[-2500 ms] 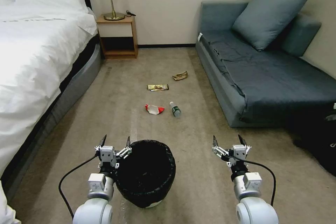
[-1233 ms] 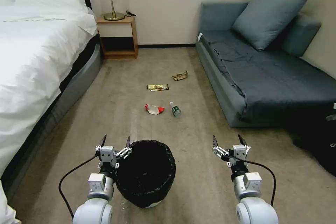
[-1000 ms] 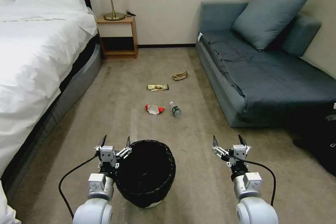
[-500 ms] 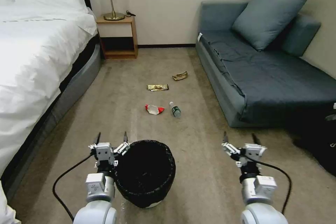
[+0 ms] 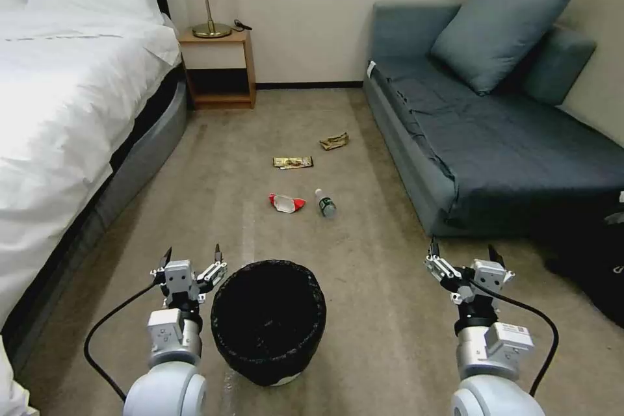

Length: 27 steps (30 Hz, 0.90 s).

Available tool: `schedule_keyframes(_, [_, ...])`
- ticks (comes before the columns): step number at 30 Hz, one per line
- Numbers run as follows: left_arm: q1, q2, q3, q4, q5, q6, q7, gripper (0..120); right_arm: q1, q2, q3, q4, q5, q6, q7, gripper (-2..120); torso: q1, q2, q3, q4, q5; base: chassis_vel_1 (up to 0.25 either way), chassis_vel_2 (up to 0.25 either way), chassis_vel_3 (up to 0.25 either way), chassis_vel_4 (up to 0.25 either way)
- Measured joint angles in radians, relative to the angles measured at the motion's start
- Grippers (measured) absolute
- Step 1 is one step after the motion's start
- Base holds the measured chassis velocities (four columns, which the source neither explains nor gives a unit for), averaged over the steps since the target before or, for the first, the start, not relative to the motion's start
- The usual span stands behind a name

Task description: Pick up the trash bin, then pick up the garbage on the floor and place it into the trash bin.

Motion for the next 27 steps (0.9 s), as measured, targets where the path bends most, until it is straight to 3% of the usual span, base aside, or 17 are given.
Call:
schedule_keyframes(3, [-0.003, 0.02, 0.007, -0.019, -0.07, 0.078, -0.039, 100, 0.004, 0.001, -0.003, 0.0, -0.001, -0.001, -0.001, 100, 0.0, 0.0, 0.0, 0.0001, 0.0, 0.0, 0.0, 0.0, 0.0])
schedule_keyframes(4, [-0.01, 0.044, 0.018, -0.035, -0.147, 0.155, -0.08, 100, 0.009, 0.001, -0.004, 0.0, -0.001, -0.002, -0.001, 100, 0.0, 0.0, 0.0, 0.0001, -0.0002, 0.0, 0.0, 0.0, 0.0])
schedule_keyframes(6, [-0.025, 0.08, 0.028, -0.043, -0.242, 0.235, -0.121, 100, 0.017, 0.001, -0.003, -0.002, -0.001, -0.004, -0.002, 100, 0.0, 0.0, 0.0, 0.0001, 0.0, 0.0, 0.0, 0.0, 0.0])
schedule_keyframes(7, [-0.025, 0.08, 0.028, -0.043, -0.242, 0.235, -0.121, 100, 0.017, 0.001, -0.003, -0.002, -0.001, -0.004, -0.002, 100, 0.0, 0.0, 0.0, 0.0001, 0.0, 0.0, 0.0, 0.0, 0.0])
schedule_keyframes(11, [-0.062, 0.131, 0.042, -0.044, -0.404, 0.331, -0.193, 100, 0.025, 0.0, -0.005, -0.002, -0.003, -0.006, -0.004, 100, 0.0, 0.0, 0.0, 0.0, -0.0001, 0.0, 0.0, 0.0, 0.0])
schedule_keyframes(17, [-0.076, 0.17, 0.046, -0.061, -0.521, 0.389, -0.27, 100, 0.033, -0.001, -0.006, -0.002, -0.005, -0.009, -0.006, 100, 0.0, 0.0, 0.0, 0.0, 0.0, 0.0, 0.0, 0.0, 0.0])
schedule_keyframes(27, [-0.055, 0.21, 0.066, -0.038, -0.671, 0.388, -0.379, 99, 0.039, -0.006, -0.005, 0.002, -0.006, -0.01, -0.008, 100, 0.0, 0.0, 0.0, 0.0001, 0.0, 0.0, 0.0, 0.0, 0.0])
